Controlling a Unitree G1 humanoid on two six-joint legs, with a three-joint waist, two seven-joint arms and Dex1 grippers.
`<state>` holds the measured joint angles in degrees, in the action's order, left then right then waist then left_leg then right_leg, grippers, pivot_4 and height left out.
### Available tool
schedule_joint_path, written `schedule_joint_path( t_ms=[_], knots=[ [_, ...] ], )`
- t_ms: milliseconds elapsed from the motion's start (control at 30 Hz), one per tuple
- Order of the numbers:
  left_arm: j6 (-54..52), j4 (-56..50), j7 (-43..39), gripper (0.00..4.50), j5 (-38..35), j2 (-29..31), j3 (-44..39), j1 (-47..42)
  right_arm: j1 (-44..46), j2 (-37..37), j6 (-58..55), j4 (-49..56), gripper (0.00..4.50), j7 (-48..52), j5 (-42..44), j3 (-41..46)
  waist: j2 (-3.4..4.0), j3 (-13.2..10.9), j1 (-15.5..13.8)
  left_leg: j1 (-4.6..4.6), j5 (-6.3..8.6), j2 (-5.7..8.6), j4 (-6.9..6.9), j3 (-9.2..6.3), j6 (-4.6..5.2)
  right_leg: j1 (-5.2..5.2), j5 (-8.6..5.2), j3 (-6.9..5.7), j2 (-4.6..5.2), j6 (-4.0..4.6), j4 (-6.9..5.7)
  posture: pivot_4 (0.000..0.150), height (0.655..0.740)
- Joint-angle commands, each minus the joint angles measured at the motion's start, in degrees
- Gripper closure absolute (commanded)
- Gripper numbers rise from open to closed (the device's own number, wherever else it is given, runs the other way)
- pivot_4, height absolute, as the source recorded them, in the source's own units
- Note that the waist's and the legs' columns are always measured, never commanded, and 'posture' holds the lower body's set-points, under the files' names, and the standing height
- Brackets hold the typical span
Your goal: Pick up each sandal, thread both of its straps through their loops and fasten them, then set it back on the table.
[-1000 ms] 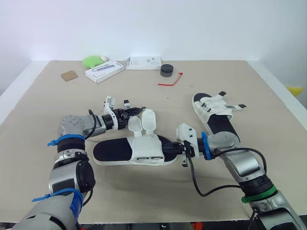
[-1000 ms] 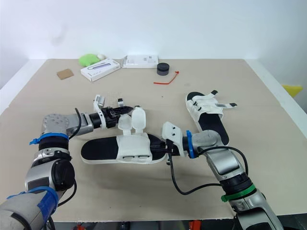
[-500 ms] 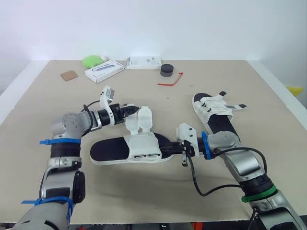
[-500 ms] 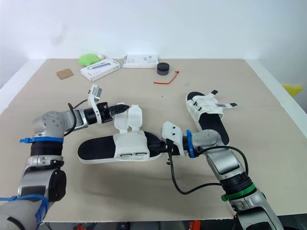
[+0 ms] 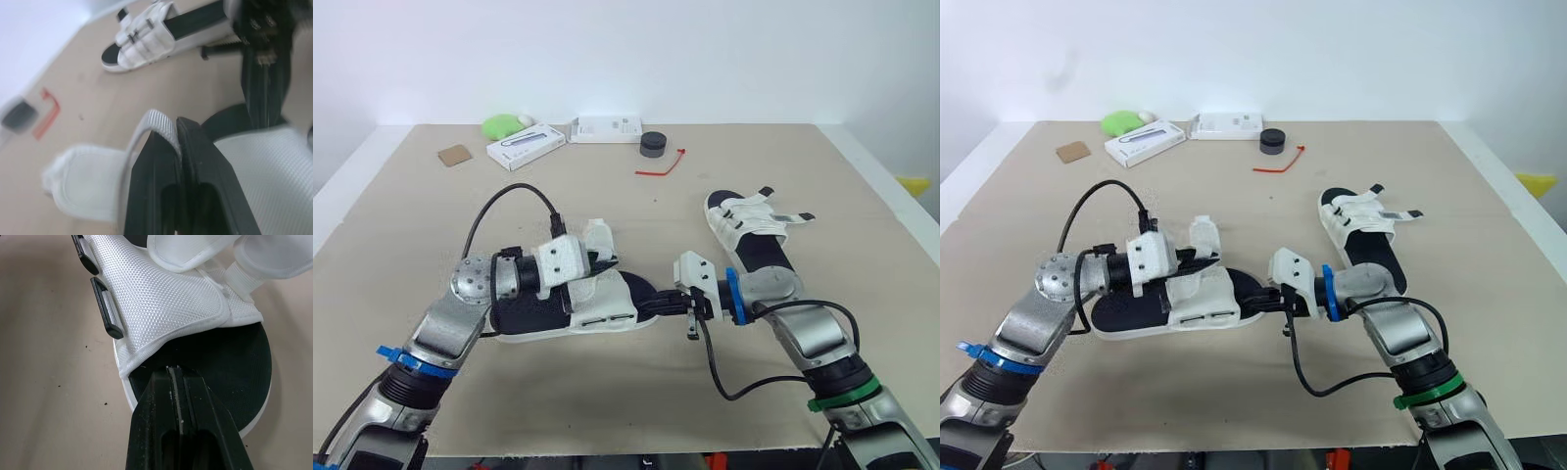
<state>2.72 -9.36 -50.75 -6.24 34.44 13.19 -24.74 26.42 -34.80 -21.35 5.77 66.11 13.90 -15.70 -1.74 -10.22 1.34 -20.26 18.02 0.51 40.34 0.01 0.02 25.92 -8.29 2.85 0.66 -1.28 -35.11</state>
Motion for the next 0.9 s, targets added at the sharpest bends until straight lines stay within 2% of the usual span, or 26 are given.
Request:
schedule_joint_path(
  t_ms=[33, 67, 167, 500, 533, 567, 667, 733, 767, 800, 833, 900],
  knots=[
    [14.36, 3.15, 1.81, 4.48, 6.69, 0.74, 0.08, -0.14, 0.96, -0.25, 0.62, 0.83, 4.5, 0.44, 0.24, 0.58, 0.0, 0.0, 0.0, 0.0, 0.0, -0.02, 0.0, 0.01, 0.0, 0.0, 0.01, 0.0, -0.01, 0.01, 0.0, 0.15, 0.74],
    [20.26, 3.91, 1.82, 4.48, 8.93, 1.67, 0.41, -0.37, 0.97, -0.31, 0.63, 0.81, 4.5, 0.54, 0.19, 0.53, 0.0, 0.0, 0.0, 0.0, 0.0, -0.03, 0.0, 0.03, 0.01, 0.01, 0.01, 0.0, -0.02, 0.01, 0.0, 0.15, 0.74],
    [28.01, 4.71, 0.91, 4.48, 10.27, 2.74, 0.76, -0.26, 1.08, -0.32, 0.71, 0.66, 4.5, 0.66, 0.07, 0.47, 0.0, 0.0, 0.01, -0.02, 0.03, -0.06, 0.0, 0.03, 0.05, 0.02, 0.01, 0.02, -0.02, 0.02, 0.01, 0.15, 0.74],
    [46.69, 8.82, 1.75, 4.48, 15.37, 6.03, 2.05, -1.28, 1.74, -0.06, 1.09, -0.05, 4.5, 1.34, -0.17, 0.09, 0.0, 0.0, 0.01, -0.01, 0.06, -0.06, 0.0, 0.03, 0.11, 0.02, 0.03, 0.07, 0.01, -0.04, 0.05, 0.15, 0.74],
    [47.43, 9.23, 2.2, 3.82, 15.79, 5.99, 1.85, -1.49, 1.81, 0.0, 1.18, -0.18, 4.5, 1.45, -0.25, 0.08, 0.0, 0.0, 0.01, -0.01, 0.06, -0.05, 0.0, 0.03, 0.11, 0.02, 0.03, 0.07, 0.01, -0.03, 0.05, 0.15, 0.74],
    [47.86, 9.61, 2.47, 3.54, 16.01, 5.94, 1.76, -1.72, 1.86, 0.06, 1.3, -0.3, 4.5, 1.55, -0.35, 0.09, 0.0, 0.0, 0.01, -0.01, 0.06, -0.05, 0.0, 0.04, 0.11, 0.02, 0.03, 0.07, 0.0, -0.04, 0.05, 0.15, 0.74],
    [44.68, 9.99, 2.3, 2.25, 13.82, 5.79, 1.51, -1.76, 2.02, 0.22, 1.38, -0.38, 4.5, 1.75, -0.45, 0.04, 0.0, 0.0, 0.01, 0.0, 0.06, -0.05, 0.0, 0.04, 0.11, 0.02, 0.04, 0.07, 0.0, -0.05, 0.04, 0.15, 0.74],
    [38.86, 8.45, 0.9, 1.46, 9.33, 5.95, 1.47, -0.59, 2.0, 0.2, 1.47, -0.39, 4.5, 1.86, -0.44, 0.05, 0.0, 0.0, 0.01, -0.01, 0.06, -0.06, 0.0, 0.04, 0.12, 0.02, 0.04, 0.07, 0.0, -0.05, 0.04, 0.15, 0.74],
    [33.49, 6.43, -0.12, 0.81, 5.32, 6.08, 1.27, 0.58, 2.0, 0.14, 1.65, -0.45, 4.5, 1.96, -0.52, 0.03, 0.0, 0.0, 0.02, -0.01, 0.06, -0.06, 0.0, 0.04, 0.12, 0.02, 0.04, 0.07, 0.0, -0.05, 0.04, 0.15, 0.74],
    [28.95, 4.38, -1.51, 0.6, 2.06, 6.74, 1.34, 1.74, 2.01, 0.1, 1.67, -0.48, 4.5, 2.05, -0.52, 0.06, 0.0, 0.0, 0.1, 0.0, 0.06, -0.07, 0.0, 0.03, 0.13, 0.02, 0.04, 0.07, 0.0, -0.06, 0.03, 0.15, 0.74],
    [24.08, 2.21, -2.5, 0.02, -1.32, 7.21, 1.09, 2.94, 2.04, 0.06, 1.72, -0.54, 4.5, 2.12, -0.53, 0.08, 0.0, 0.0, 0.14, 0.0, 0.07, -0.11, 0.0, 0.06, 0.15, 0.05, 0.04, 0.08, -0.02, -0.05, 0.03, 0.15, 0.74],
    [18.69, -1.11, -4.83, 0.02, -4.34, 8.8, 1.09, 4.52, 2.02, -0.01, 1.84, -0.59, 4.5, 2.26, -0.56, 0.14, 0.0, 0.0, 0.15, 0.01, 0.14, -0.16, 0.0, 0.07, 0.26, 0.06, 0.02, 0.11, -0.08, -0.06, 0.03, 0.15, 0.74]
  ],
)
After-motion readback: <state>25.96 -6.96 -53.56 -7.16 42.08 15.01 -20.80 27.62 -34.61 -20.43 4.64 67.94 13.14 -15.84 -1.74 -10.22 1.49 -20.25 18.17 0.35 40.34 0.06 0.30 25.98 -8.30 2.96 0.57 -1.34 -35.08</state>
